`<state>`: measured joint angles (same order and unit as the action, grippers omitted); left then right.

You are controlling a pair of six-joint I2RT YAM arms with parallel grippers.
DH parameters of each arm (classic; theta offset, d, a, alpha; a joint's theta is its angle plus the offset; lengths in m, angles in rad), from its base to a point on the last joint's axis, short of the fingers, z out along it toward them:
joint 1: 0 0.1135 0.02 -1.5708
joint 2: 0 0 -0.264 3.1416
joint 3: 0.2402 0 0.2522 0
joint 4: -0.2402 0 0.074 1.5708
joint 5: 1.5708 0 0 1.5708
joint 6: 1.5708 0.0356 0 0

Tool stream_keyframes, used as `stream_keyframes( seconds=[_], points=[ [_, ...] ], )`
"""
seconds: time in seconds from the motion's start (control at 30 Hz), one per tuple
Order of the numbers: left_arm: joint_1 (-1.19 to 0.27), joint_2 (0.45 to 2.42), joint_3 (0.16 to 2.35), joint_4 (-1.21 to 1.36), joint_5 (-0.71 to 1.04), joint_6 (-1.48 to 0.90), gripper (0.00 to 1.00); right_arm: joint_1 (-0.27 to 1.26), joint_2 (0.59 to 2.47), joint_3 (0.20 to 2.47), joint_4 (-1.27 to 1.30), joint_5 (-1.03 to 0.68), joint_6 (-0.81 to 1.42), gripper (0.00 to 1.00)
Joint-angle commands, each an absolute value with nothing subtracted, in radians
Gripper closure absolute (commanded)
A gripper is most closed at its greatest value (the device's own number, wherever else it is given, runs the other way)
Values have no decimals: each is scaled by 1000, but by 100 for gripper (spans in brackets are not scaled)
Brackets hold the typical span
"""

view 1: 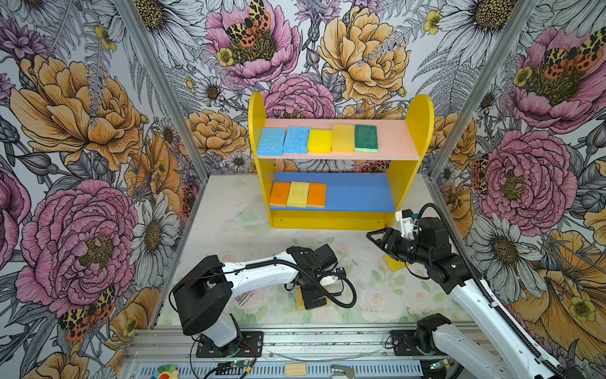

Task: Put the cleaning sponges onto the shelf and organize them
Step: 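Grasp the yellow-green scrub sponge on the table with the left gripper, then lift the scrub sponge with the left gripper while the right gripper grasps it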

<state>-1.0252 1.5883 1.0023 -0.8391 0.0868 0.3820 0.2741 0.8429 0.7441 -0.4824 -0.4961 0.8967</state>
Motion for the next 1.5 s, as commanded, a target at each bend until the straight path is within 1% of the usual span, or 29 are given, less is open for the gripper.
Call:
stream_keyframes(
  seconds=[0.0,0.4,0.57,0.63,0.77,0.83,0.87,0.9,1.03,1.2,1.3,1.37,1.43,1.47],
  points=[
    [-1016,1619,996,-840,152,424,1,268,845,738,-480,-509,876,35],
    [-970,1717,1018,-838,134,459,1,259,846,740,-479,-507,876,33],
    [-972,1752,1026,-839,148,453,1,255,846,742,-479,-503,876,33],
    [-976,1765,1025,-839,145,439,3,253,845,742,-480,-501,876,33],
    [-975,1771,1040,-840,140,384,11,250,846,747,-479,-500,877,32],
    [-976,1760,1044,-838,144,360,17,249,844,750,-479,-497,878,32],
    [-975,1757,1051,-839,133,340,23,249,842,751,-479,-496,877,32],
    [-973,1755,1058,-840,125,321,27,249,841,750,-480,-493,879,32],
    [-959,1735,1067,-838,123,273,36,247,839,752,-479,-491,886,32],
    [-906,1648,1075,-818,206,216,41,247,822,764,-479,-483,898,32],
    [-843,1561,1065,-776,276,177,41,245,817,775,-479,-483,905,32],
    [-776,1496,1051,-733,371,134,41,245,815,779,-480,-485,908,32],
    [-693,1423,1020,-656,495,69,41,244,813,784,-479,-487,909,32],
    [-645,1380,995,-592,583,19,40,244,812,786,-479,-490,910,32]
  ],
)
